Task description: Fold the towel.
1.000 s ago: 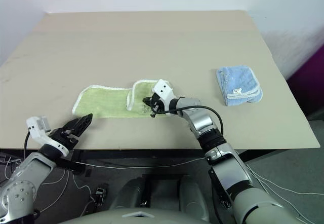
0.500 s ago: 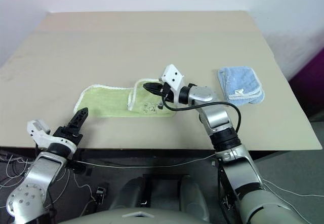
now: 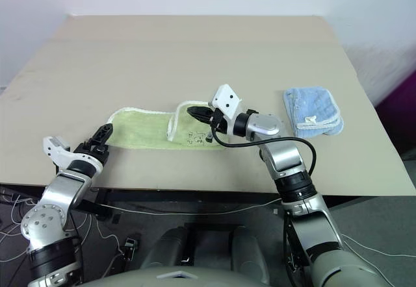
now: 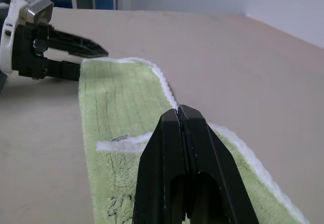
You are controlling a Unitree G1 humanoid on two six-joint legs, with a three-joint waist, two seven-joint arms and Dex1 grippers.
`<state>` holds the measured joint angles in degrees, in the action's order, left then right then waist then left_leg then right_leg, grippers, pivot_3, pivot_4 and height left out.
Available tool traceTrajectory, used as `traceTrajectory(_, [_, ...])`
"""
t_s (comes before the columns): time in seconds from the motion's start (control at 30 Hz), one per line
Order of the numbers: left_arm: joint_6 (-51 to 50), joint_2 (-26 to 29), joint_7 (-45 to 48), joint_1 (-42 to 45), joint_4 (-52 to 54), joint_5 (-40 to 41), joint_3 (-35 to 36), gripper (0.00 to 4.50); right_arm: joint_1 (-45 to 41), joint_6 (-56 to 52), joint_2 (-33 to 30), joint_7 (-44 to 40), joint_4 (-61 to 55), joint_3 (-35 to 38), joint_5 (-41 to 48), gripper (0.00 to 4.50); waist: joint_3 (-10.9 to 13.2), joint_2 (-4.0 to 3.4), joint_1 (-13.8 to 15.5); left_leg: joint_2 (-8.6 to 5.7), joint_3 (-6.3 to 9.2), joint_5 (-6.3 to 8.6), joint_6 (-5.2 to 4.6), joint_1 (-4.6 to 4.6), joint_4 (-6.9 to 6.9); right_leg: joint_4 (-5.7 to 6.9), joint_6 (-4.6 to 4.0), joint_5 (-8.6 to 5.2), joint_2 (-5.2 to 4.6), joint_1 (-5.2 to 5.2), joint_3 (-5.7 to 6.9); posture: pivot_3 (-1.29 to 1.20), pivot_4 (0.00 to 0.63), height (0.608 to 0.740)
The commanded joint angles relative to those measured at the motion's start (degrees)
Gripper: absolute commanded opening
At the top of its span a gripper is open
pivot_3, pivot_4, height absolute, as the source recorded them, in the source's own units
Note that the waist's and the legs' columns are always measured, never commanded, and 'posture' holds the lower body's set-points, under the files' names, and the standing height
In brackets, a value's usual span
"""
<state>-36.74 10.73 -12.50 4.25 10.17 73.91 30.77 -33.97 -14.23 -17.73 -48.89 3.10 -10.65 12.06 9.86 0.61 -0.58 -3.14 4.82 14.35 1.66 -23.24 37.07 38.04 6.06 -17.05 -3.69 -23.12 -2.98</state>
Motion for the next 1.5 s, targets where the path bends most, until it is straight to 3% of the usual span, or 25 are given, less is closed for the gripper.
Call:
traceTrajectory(0.03, [0.5,-0.3,0.3,0.4,-0.7,-0.4,-0.3,2.31,0.2,0.0,-0.4,0.7,-3.3,1.4,0.9,0.00,0.0,0.00,0.0,0.00,0.00,0.00,0.00,-0.01,0.00,0.00,0.00,0.00,0.00,0.00,0.00,0.00,0.150,0.740])
traceTrajectory(0.27, [2.1,-0.4,1.2,1.3,-1.1,0.0,0.3,0.01,1.0,-0.2,-0.5,1.5,-4.3,1.0,0.8,0.00,0.0,0.02,-0.1,0.00,0.01,0.00,0.00,-0.04,-0.02,-0.01,0.00,0.00,0.00,-0.06,0.00,0.00,0.150,0.740])
traceTrajectory(0.47, [3.2,1.3,2.1,2.2,-2.2,0.1,2.1,0.01,2.1,-0.4,-0.6,1.9,-5.2,0.6,0.6,0.00,0.0,0.03,-0.1,0.01,0.00,0.00,0.00,-0.04,-0.02,-0.02,0.00,0.00,0.00,-0.06,-0.01,0.00,0.150,0.740])
traceTrajectory(0.67, [4.9,8.5,6.2,5.4,-3.7,0.9,7.1,0.01,3.1,-1.0,-1.5,2.6,-6.1,1.1,0.6,0.00,0.1,0.10,-0.3,0.04,0.00,0.00,0.01,-0.06,-0.06,-0.03,0.00,0.00,0.03,-0.12,-0.01,0.00,0.150,0.740])
traceTrajectory(0.87, [2.7,12.5,11.2,6.8,-1.0,-0.4,4.0,0.01,3.8,-1.5,-1.9,3.5,-6.9,1.5,0.7,0.00,0.1,0.10,-0.2,0.02,0.01,0.00,0.01,-0.08,-0.08,-0.06,-0.01,0.00,0.00,-0.12,-0.01,0.00,0.150,0.740])
traceTrajectory(1.2, [-3.5,17.7,27.6,9.9,10.7,-12.5,-19.1,0.01,4.4,-1.8,-2.4,5.0,-6.8,2.1,0.5,0.00,0.1,0.12,-0.3,0.00,0.00,0.00,0.01,-0.11,-0.12,-0.08,-0.01,0.00,0.00,-0.13,-0.01,0.00,0.150,0.740])
traceTrajectory(1.5, [-0.3,23.0,39.9,13.6,12.0,-35.2,-39.9,0.01,5.5,-2.1,-2.8,6.5,-7.9,2.5,0.5,0.00,0.1,0.07,-0.3,0.01,-0.04,-0.01,0.02,-0.12,-0.19,-0.11,-0.01,-0.01,0.02,-0.18,-0.05,0.00,0.150,0.740])
